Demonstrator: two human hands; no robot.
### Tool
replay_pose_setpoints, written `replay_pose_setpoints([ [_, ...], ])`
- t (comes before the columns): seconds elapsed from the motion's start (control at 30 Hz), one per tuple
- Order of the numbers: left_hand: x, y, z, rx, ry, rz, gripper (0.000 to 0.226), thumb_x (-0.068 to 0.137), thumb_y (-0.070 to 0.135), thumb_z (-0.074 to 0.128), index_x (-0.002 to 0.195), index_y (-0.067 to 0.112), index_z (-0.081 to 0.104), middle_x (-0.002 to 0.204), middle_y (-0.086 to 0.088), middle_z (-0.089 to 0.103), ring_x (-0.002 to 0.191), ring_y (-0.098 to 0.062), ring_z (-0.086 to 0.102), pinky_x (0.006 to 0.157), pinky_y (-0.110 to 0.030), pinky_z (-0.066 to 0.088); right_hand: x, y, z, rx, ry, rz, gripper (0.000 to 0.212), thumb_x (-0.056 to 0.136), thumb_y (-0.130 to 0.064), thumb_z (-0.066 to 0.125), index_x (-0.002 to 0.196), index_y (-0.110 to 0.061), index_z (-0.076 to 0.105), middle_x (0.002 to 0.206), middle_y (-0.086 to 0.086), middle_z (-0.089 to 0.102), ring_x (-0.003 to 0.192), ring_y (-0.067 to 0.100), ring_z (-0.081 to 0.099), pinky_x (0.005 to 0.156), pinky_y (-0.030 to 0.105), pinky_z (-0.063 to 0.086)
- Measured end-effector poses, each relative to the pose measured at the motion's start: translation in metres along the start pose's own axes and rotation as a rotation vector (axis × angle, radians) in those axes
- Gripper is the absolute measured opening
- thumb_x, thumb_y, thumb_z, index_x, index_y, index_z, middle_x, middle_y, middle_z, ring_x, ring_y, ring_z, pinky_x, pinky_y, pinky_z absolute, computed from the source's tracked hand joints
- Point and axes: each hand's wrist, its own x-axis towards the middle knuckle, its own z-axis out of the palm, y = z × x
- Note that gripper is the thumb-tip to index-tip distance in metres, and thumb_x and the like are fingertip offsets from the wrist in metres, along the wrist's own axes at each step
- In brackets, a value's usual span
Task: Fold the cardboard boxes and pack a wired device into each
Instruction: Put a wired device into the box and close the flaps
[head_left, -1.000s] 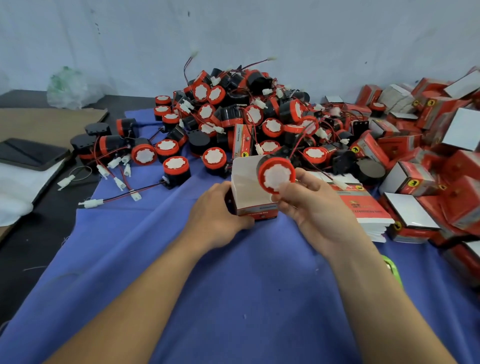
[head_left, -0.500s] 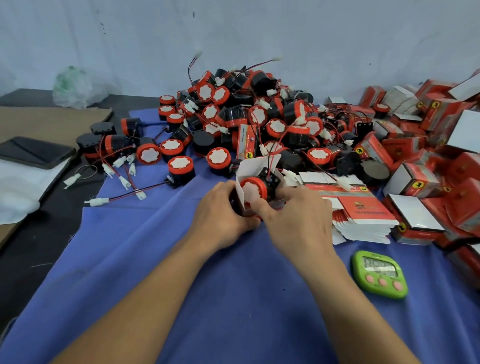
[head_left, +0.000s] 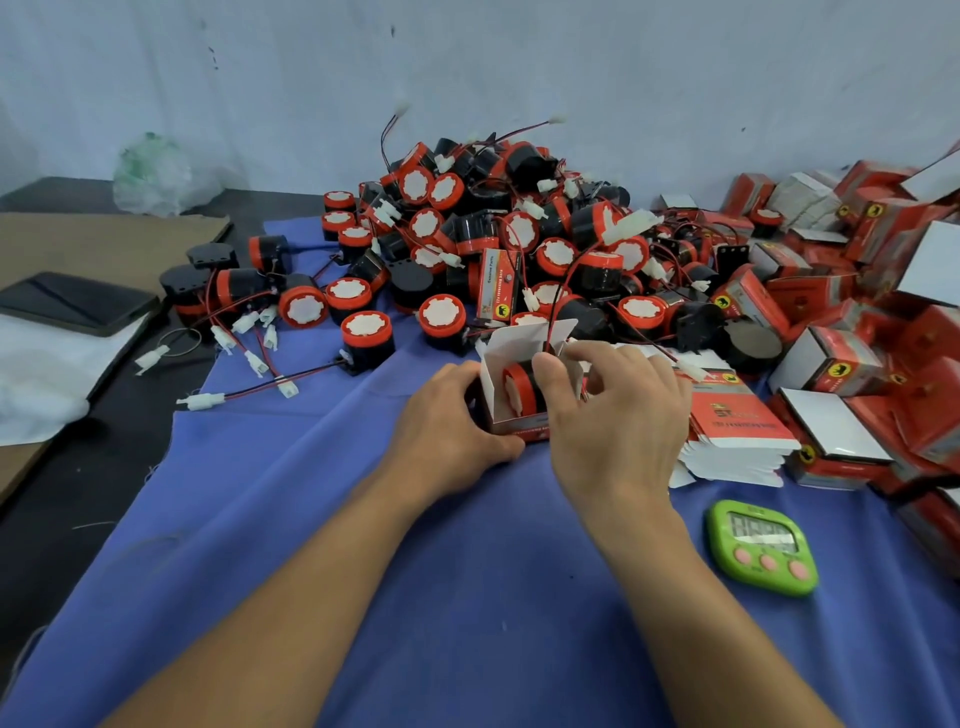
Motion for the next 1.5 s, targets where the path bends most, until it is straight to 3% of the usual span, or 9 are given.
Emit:
replay_pose_setpoints([
  [0.17, -0.001, 0.001, -0.001, -0.012, -0.011, 0.028, 0.058, 0.058, 0.041, 0.09, 0.105, 0.051, 0.057, 0.105, 0.018, 0.062, 0.09, 0.006, 0.056, 0.069, -0.017, 0.042, 0.005, 0.012, 0.007, -0.063, -0.06, 0.064, 0.023, 0.096, -0.031, 0.068, 0.081, -0.017, 0.079, 0.075, -0.005, 0.049, 0.086, 0.026, 0.046, 0.088, 0.037, 0.03],
  [0.3, -0.002, 0.001, -0.001, -0.014, -0.011, 0.032, 0.057, 0.057, 0.043, 0.089, 0.104, 0.051, 0.059, 0.105, 0.017, 0.064, 0.09, 0.006, 0.058, 0.072, -0.019, 0.045, 0.015, 0.014, 0.008, 0.137, -0.117, 0.236, 0.033, 0.095, -0.026, 0.066, 0.063, -0.023, 0.066, 0.075, -0.01, 0.045, 0.092, 0.027, 0.049, 0.089, 0.04, 0.039],
  [0.4, -0.001, 0.0, -0.001, -0.016, -0.006, 0.028, 0.053, 0.057, 0.04, 0.091, 0.094, 0.055, 0.056, 0.104, 0.017, 0.066, 0.088, 0.005, 0.059, 0.07, -0.016, 0.046, 0.014, 0.018, 0.007, 0.063, -0.176, 0.155, 0.025, 0.094, -0.025, 0.067, 0.073, -0.019, 0.079, 0.093, -0.006, 0.05, 0.096, 0.023, 0.044, 0.089, 0.036, 0.034],
  [0.5, -0.001, -0.001, 0.0, -0.019, -0.01, 0.039, 0.059, 0.058, 0.042, 0.089, 0.11, 0.046, 0.063, 0.107, 0.015, 0.064, 0.095, -0.001, 0.061, 0.077, -0.02, 0.05, 0.009, 0.02, 0.009, -0.24, -0.224, 0.033, 0.021, 0.094, -0.028, 0.062, 0.086, -0.026, 0.082, 0.121, 0.002, 0.057, 0.11, 0.029, 0.042, 0.094, 0.038, 0.028],
  [0.7, -0.001, 0.001, 0.0, -0.021, -0.005, 0.033, 0.062, 0.057, 0.045, 0.088, 0.115, 0.042, 0.064, 0.107, 0.014, 0.065, 0.092, 0.001, 0.059, 0.075, -0.016, 0.047, 0.005, 0.017, 0.011, -0.199, -0.231, 0.102, 0.028, 0.088, -0.028, 0.055, 0.084, -0.027, 0.082, 0.147, 0.007, 0.053, 0.134, 0.031, 0.04, 0.11, 0.042, 0.027],
  [0.8, -0.001, 0.001, 0.0, -0.021, -0.012, 0.021, 0.061, 0.058, 0.045, 0.089, 0.113, 0.044, 0.062, 0.109, 0.015, 0.065, 0.095, -0.004, 0.061, 0.077, -0.016, 0.047, 0.004, 0.015, 0.01, -0.162, -0.225, 0.093, 0.036, 0.081, -0.031, 0.047, 0.081, -0.024, 0.082, 0.142, 0.008, 0.056, 0.131, 0.029, 0.041, 0.108, 0.04, 0.028],
  [1.1, 0.0, 0.0, 0.001, -0.01, -0.023, 0.007, 0.066, 0.061, 0.042, 0.09, 0.121, 0.04, 0.063, 0.11, 0.016, 0.063, 0.1, -0.007, 0.06, 0.079, -0.021, 0.048, 0.001, 0.008, 0.002, -0.324, -0.059, -0.054, 0.005, 0.079, -0.014, 0.074, 0.078, -0.017, 0.078, 0.137, 0.009, 0.058, 0.125, 0.031, 0.045, 0.101, 0.04, 0.027],
  [1.23, 0.001, -0.001, 0.001, 0.003, -0.02, 0.012, 0.069, 0.064, 0.045, 0.094, 0.125, 0.037, 0.063, 0.111, 0.016, 0.063, 0.1, -0.006, 0.06, 0.081, -0.023, 0.05, 0.002, 0.003, 0.001, -0.161, 0.052, -0.214, 0.021, 0.076, -0.002, 0.073, 0.089, -0.017, 0.079, 0.106, 0.004, 0.068, 0.099, 0.029, 0.055, 0.091, 0.036, 0.031],
  [1.5, 0.001, 0.0, 0.001, -0.016, -0.011, 0.025, 0.07, 0.066, 0.044, 0.093, 0.128, 0.04, 0.062, 0.111, 0.02, 0.061, 0.1, -0.005, 0.059, 0.076, -0.014, 0.043, -0.005, 0.01, 0.011, -0.354, -0.206, -0.396, 0.014, 0.074, -0.011, 0.063, 0.076, -0.013, 0.077, 0.06, 0.004, 0.065, 0.077, 0.03, 0.063, 0.095, 0.039, 0.027],
])
